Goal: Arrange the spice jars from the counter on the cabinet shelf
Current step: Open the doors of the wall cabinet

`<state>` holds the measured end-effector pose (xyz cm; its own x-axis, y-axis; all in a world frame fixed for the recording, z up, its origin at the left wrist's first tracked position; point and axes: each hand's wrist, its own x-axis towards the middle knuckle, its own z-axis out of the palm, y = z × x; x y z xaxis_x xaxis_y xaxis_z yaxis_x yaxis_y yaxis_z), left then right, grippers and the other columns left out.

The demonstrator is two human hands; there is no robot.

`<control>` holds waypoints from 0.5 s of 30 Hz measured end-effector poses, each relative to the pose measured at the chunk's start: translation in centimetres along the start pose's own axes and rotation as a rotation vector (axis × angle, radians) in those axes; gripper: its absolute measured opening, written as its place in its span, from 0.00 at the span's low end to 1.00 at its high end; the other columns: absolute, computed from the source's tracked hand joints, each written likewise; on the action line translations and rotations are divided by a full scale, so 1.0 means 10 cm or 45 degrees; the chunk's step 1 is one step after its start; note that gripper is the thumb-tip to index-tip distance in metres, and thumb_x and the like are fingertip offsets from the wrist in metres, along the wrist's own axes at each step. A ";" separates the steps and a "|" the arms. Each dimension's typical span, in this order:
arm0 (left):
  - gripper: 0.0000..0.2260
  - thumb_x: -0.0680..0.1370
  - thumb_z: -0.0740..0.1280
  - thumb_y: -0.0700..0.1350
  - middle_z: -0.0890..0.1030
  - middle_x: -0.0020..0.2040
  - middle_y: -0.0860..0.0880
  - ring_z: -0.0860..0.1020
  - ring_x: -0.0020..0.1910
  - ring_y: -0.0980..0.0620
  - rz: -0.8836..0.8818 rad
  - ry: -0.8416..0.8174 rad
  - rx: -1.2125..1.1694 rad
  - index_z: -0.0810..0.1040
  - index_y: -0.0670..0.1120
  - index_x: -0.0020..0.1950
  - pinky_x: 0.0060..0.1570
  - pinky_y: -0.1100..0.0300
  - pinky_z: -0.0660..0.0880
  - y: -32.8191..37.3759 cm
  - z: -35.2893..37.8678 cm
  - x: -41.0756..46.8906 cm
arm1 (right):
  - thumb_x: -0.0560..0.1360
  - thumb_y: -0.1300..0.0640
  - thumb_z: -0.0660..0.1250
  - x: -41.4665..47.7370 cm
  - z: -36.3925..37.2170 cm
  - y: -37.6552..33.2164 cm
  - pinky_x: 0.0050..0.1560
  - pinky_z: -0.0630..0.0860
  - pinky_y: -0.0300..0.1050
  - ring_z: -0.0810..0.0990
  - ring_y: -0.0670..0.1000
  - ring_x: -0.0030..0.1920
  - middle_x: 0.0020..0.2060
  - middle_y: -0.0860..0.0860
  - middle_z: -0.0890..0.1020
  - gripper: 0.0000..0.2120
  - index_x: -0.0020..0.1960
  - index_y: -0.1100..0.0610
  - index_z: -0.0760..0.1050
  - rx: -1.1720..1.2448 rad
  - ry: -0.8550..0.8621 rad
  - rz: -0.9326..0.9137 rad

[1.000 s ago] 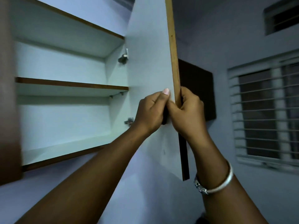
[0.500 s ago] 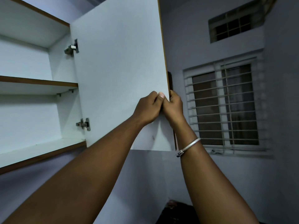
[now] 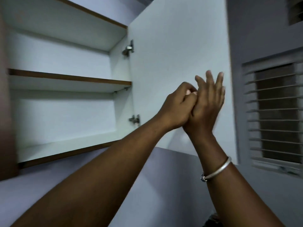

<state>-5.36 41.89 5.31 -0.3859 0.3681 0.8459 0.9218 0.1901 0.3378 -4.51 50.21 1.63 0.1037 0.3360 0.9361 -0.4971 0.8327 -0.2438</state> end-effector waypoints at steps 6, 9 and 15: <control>0.03 0.81 0.61 0.44 0.78 0.41 0.54 0.76 0.40 0.56 0.098 0.196 0.514 0.74 0.49 0.51 0.40 0.58 0.71 -0.22 -1.10 -0.45 | 0.82 0.59 0.61 -0.42 0.83 -0.82 0.64 0.76 0.45 0.79 0.45 0.66 0.63 0.51 0.81 0.19 0.71 0.64 0.72 0.810 -0.182 0.161; 0.05 0.80 0.61 0.47 0.79 0.46 0.50 0.76 0.45 0.51 -0.028 0.219 0.897 0.74 0.47 0.51 0.44 0.52 0.74 -0.31 -1.72 -0.68 | 0.82 0.55 0.61 -0.68 1.27 -1.33 0.51 0.74 0.27 0.78 0.28 0.52 0.50 0.36 0.80 0.17 0.68 0.60 0.73 1.167 -0.397 0.350; 0.19 0.79 0.58 0.57 0.81 0.56 0.45 0.77 0.59 0.44 -0.436 0.374 1.415 0.78 0.45 0.57 0.59 0.45 0.74 -0.43 -2.87 -1.19 | 0.80 0.57 0.60 -0.99 2.01 -2.32 0.62 0.75 0.45 0.79 0.48 0.58 0.56 0.49 0.81 0.16 0.66 0.58 0.73 1.596 -1.093 0.451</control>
<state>-3.71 10.61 5.61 -0.4486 -0.0493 0.8924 0.1812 0.9727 0.1448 -11.33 18.69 3.10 -0.4574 -0.2785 0.8445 -0.8089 -0.2643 -0.5252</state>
